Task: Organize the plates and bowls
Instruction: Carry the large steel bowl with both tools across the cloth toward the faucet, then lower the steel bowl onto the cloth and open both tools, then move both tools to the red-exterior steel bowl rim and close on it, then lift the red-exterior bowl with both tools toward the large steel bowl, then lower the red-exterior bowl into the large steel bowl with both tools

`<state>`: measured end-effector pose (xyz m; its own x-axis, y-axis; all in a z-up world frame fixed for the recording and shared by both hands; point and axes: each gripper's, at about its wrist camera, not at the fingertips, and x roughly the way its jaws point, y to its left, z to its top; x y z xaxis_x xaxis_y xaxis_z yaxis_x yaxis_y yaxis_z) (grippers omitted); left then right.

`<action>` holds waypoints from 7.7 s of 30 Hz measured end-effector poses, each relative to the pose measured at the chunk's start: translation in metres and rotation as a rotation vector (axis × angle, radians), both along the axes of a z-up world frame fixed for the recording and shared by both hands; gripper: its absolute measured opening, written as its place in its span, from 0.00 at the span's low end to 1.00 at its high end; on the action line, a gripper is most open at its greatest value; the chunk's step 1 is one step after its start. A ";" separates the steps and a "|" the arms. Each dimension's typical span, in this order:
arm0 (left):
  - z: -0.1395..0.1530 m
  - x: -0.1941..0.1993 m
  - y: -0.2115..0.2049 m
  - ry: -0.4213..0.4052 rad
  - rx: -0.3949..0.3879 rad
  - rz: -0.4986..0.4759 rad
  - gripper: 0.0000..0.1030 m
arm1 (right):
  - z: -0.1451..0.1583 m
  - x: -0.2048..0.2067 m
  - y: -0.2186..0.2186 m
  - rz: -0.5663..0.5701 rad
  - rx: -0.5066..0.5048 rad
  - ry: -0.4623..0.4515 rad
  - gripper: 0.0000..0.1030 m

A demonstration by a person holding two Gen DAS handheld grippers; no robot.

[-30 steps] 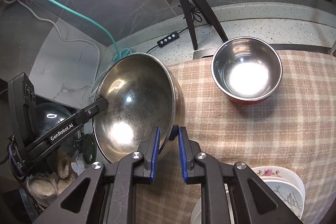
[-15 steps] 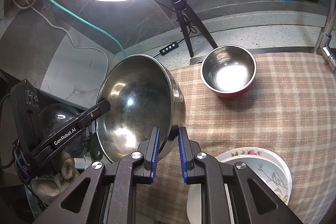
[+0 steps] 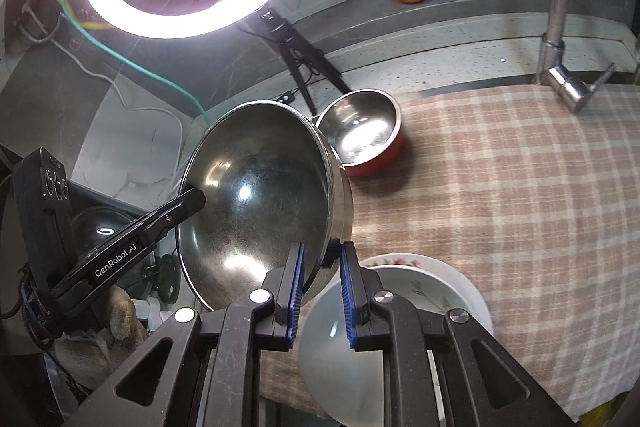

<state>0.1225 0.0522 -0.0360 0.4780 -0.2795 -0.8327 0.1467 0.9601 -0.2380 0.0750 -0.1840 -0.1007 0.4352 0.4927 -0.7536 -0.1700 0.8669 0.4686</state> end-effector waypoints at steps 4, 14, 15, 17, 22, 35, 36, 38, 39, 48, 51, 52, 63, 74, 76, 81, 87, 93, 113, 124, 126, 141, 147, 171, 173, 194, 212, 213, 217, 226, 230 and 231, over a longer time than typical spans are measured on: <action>-0.002 -0.001 -0.025 0.005 -0.002 -0.038 0.07 | 0.000 -0.004 -0.023 -0.031 -0.007 0.000 0.15; -0.013 0.003 -0.083 0.030 0.003 -0.110 0.07 | -0.008 -0.010 -0.081 -0.100 -0.031 0.015 0.15; -0.015 0.003 -0.088 0.035 0.003 -0.116 0.07 | -0.009 -0.009 -0.087 -0.108 -0.036 0.017 0.15; -0.019 0.005 -0.098 0.044 0.004 -0.125 0.07 | -0.012 -0.009 -0.097 -0.120 -0.037 0.024 0.15; -0.032 0.011 -0.120 0.069 0.002 -0.141 0.07 | -0.023 -0.004 -0.117 -0.141 -0.052 0.041 0.15; -0.064 0.026 -0.155 0.136 0.031 -0.167 0.07 | -0.061 0.018 -0.148 -0.177 -0.104 0.093 0.15; -0.067 0.027 -0.156 0.141 0.031 -0.168 0.07 | -0.064 0.020 -0.150 -0.179 -0.105 0.096 0.15; -0.073 0.029 -0.160 0.152 0.033 -0.171 0.07 | -0.069 0.023 -0.153 -0.183 -0.109 0.105 0.15; -0.075 0.030 -0.163 0.158 0.033 -0.173 0.07 | -0.072 0.025 -0.155 -0.184 -0.114 0.109 0.15; -0.091 0.036 -0.178 0.185 0.037 -0.203 0.08 | -0.090 0.037 -0.172 -0.209 -0.124 0.141 0.15; -0.091 0.036 -0.181 0.182 0.042 -0.213 0.08 | -0.089 0.040 -0.174 -0.216 -0.136 0.131 0.15; -0.092 0.036 -0.181 0.183 0.041 -0.213 0.08 | -0.089 0.041 -0.174 -0.217 -0.140 0.128 0.15; -0.096 0.036 -0.178 0.204 0.021 -0.222 0.08 | -0.092 0.043 -0.174 -0.204 -0.159 0.132 0.15; -0.093 0.034 -0.173 0.194 0.021 -0.212 0.13 | -0.081 0.040 -0.171 -0.210 -0.202 0.080 0.20; -0.089 0.034 -0.170 0.183 0.018 -0.208 0.13 | -0.077 0.039 -0.170 -0.213 -0.210 0.068 0.21; -0.079 0.031 -0.163 0.157 0.009 -0.200 0.13 | -0.063 0.034 -0.167 -0.214 -0.238 0.028 0.22; -0.075 0.029 -0.153 0.134 0.007 -0.177 0.13 | -0.047 0.027 -0.157 -0.204 -0.270 -0.024 0.22; -0.070 0.024 -0.137 0.126 -0.007 -0.151 0.13 | -0.030 0.019 -0.141 -0.178 -0.316 -0.093 0.22; -0.051 0.019 -0.068 0.088 -0.036 -0.035 0.13 | -0.003 0.019 -0.078 -0.058 -0.380 -0.211 0.25; -0.043 0.030 -0.021 0.074 -0.055 0.057 0.13 | -0.002 0.043 -0.056 0.015 -0.270 -0.165 0.32; -0.043 0.032 -0.014 0.073 -0.061 0.073 0.13 | -0.002 0.050 -0.053 0.029 -0.236 -0.143 0.32; -0.066 0.072 0.001 0.123 -0.105 0.144 0.18 | -0.026 0.119 -0.034 0.033 -0.137 -0.017 0.32; -0.080 0.088 -0.003 0.152 -0.093 0.141 0.18 | -0.039 0.142 -0.020 0.067 -0.149 0.002 0.32; -0.106 0.115 -0.013 0.207 -0.065 0.131 0.18 | -0.078 0.185 0.019 0.115 -0.208 0.079 0.26; -0.107 0.116 -0.014 0.209 -0.061 0.128 0.18 | -0.080 0.185 0.021 0.124 -0.212 0.086 0.20; -0.099 0.111 -0.030 0.173 -0.011 0.097 0.06 | -0.084 0.177 0.024 0.124 -0.246 0.098 0.08; -0.036 0.065 -0.039 0.064 -0.040 0.055 0.06 | -0.025 0.124 0.007 0.130 -0.231 0.010 0.08; -0.034 0.063 -0.041 0.061 -0.042 0.052 0.06 | -0.022 0.121 0.005 0.129 -0.231 0.006 0.08; -0.023 0.052 -0.051 0.047 -0.046 0.032 0.06 | -0.012 0.108 -0.003 0.124 -0.233 -0.006 0.08; -0.010 0.032 -0.088 0.025 -0.051 -0.037 0.06 | 0.001 0.077 -0.037 0.082 -0.244 -0.020 0.09; -0.012 0.027 -0.108 0.029 -0.055 -0.071 0.06 | 0.003 0.067 -0.058 0.057 -0.253 -0.020 0.09; -0.013 0.026 -0.113 0.031 -0.055 -0.080 0.06 | 0.004 0.065 -0.064 0.049 -0.256 -0.020 0.09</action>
<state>0.1484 -0.0608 -0.0490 0.4266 -0.3612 -0.8292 0.2142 0.9311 -0.2953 0.1395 -0.2481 -0.0970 0.4314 0.3078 -0.8480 -0.2220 0.9473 0.2309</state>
